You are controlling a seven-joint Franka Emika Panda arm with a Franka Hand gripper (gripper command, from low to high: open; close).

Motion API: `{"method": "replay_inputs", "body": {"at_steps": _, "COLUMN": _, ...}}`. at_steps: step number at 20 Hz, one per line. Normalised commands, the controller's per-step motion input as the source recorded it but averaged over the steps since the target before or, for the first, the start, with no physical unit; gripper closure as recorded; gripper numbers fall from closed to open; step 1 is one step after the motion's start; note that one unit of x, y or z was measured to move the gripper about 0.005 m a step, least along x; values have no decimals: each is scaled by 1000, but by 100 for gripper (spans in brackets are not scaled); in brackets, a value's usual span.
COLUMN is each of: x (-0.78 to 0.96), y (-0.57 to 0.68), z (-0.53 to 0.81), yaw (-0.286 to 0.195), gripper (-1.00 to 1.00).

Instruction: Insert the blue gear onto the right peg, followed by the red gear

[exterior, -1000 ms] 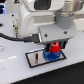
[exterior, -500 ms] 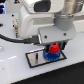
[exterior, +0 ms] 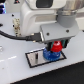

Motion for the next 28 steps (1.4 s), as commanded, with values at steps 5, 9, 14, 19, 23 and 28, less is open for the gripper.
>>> {"method": "replay_inputs", "body": {"at_steps": 5, "x": 46, "y": -30, "z": 11, "yaw": 0, "gripper": 100}}
{"method": "replay_inputs", "body": {"at_steps": 9, "x": 73, "y": -103, "z": -143, "yaw": 0, "gripper": 100}}
{"method": "replay_inputs", "body": {"at_steps": 14, "x": 188, "y": -104, "z": -39, "yaw": 0, "gripper": 100}}
{"method": "replay_inputs", "body": {"at_steps": 19, "x": 48, "y": -6, "z": 154, "yaw": 0, "gripper": 100}}
{"method": "replay_inputs", "body": {"at_steps": 23, "x": -32, "y": 10, "z": 137, "yaw": 0, "gripper": 100}}
{"method": "replay_inputs", "body": {"at_steps": 28, "x": -277, "y": -109, "z": 159, "yaw": 0, "gripper": 100}}
